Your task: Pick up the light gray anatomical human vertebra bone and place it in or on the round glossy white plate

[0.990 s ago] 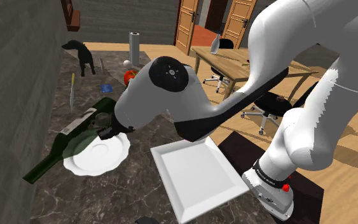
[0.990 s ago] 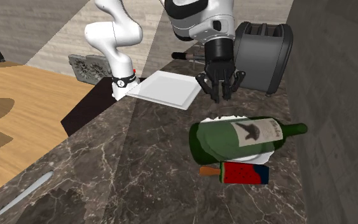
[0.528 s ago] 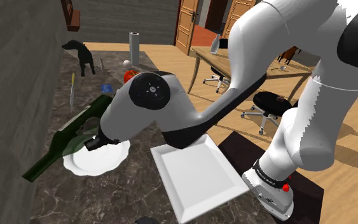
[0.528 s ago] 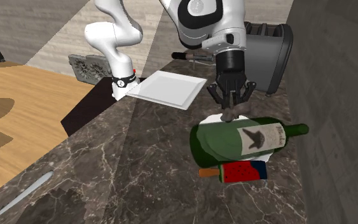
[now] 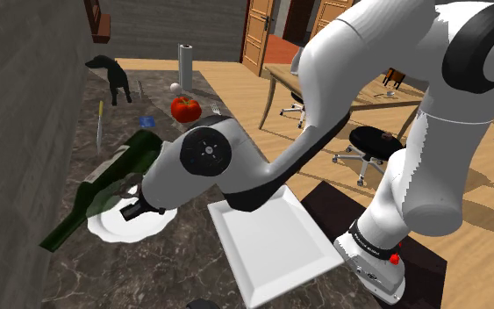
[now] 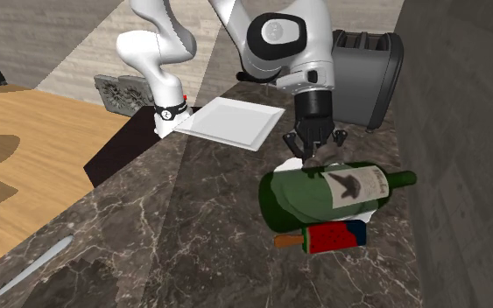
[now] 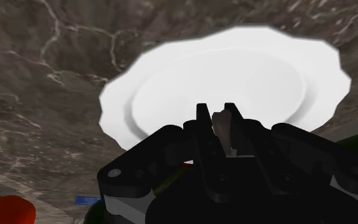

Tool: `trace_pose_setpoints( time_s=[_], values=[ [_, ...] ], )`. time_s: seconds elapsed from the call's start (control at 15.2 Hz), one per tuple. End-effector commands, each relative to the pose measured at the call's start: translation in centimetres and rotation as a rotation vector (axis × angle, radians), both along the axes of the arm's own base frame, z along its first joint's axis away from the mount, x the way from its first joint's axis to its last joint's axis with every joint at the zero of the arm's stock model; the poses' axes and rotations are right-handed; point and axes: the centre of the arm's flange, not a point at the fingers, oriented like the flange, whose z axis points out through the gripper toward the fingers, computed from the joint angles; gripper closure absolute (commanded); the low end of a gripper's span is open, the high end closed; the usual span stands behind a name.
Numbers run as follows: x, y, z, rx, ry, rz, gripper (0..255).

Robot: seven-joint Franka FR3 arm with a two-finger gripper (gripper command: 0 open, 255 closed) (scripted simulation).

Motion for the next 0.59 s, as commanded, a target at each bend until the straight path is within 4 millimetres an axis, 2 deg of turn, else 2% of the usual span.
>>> trace_pose_setpoints(
  time_s=[0.0,0.4,0.46,0.53],
  values=[
    [0.07,0.01,-0.27,0.0,0.0,-0.001,255],
    [0.07,0.01,-0.26,0.0,0.0,-0.001,255],
    [0.07,0.01,-0.26,0.0,0.0,-0.001,0],
    [0.07,0.01,-0.26,0.0,0.0,-0.001,0]
  ],
)
